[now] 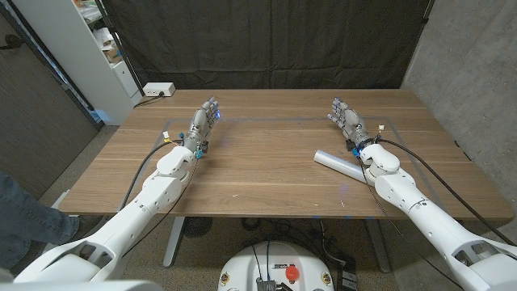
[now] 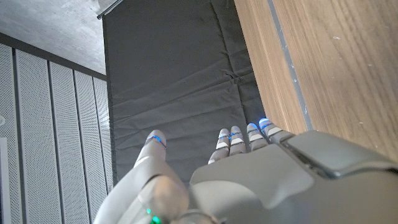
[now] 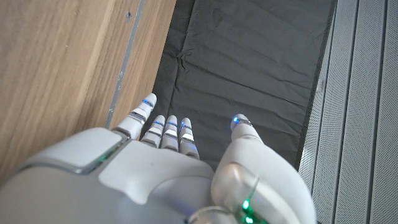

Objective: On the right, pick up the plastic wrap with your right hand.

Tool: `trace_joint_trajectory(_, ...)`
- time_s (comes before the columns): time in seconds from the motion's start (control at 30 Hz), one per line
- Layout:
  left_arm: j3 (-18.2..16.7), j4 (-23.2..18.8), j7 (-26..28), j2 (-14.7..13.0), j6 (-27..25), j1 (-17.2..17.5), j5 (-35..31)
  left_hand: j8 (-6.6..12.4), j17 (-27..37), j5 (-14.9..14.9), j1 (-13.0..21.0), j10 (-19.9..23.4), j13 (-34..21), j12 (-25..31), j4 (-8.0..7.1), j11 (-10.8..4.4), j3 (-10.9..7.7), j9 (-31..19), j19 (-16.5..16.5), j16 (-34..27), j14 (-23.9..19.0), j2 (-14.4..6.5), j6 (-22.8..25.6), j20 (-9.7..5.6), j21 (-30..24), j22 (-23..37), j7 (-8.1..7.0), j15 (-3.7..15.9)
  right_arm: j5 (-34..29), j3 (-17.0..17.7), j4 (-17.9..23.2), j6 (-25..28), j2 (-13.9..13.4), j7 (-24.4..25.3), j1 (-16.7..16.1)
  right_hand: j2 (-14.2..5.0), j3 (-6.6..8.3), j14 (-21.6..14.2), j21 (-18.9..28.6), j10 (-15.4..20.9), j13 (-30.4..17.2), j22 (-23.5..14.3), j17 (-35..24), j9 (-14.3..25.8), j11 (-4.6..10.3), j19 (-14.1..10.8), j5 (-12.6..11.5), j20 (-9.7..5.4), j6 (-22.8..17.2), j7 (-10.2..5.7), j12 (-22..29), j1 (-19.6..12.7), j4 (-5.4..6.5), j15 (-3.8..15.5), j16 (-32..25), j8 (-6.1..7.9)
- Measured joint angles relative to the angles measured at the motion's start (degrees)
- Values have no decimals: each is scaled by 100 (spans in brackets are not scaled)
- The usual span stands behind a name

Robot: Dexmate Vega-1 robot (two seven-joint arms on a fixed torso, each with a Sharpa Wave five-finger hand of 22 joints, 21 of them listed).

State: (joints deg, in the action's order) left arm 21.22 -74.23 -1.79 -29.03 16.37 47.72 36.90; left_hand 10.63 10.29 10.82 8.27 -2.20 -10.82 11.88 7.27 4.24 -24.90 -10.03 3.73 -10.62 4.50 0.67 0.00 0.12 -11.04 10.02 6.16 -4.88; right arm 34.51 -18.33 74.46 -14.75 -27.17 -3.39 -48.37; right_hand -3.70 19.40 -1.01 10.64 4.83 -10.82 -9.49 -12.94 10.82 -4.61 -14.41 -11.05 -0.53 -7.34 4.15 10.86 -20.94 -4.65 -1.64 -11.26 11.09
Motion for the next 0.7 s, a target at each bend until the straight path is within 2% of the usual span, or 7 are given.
trace_joint_trajectory(0.33, -13, 62, -36, 52, -28, -55, -44, 0, -1, 0, 22, 1, 0, 0, 0, -1, 0, 0, 30, 0, 0, -23, 0, 30, 0, 0, -1, 0, -520, 543, -20, 232, 444, -291, -64, 0, 0, -3, 0, 0, 0, 0, 4, -1, 0, -19, 0, -19, -4, -4, 0, 0, 0, -2, -44, 0)
trace_joint_trajectory(0.7, -1, 305, -167, 169, -27, -202, -80, 0, -1, -1, 22, -19, 1, -1, 0, 18, 0, 1, 29, 0, 30, -23, 0, 30, 0, -1, -1, -30, -912, 962, 100, 354, 722, -426, -208, -31, 0, -25, 0, -1, 1, 1, 16, -1, 1, -18, 0, -19, -35, -36, 0, -30, 0, 21, -44, 0)
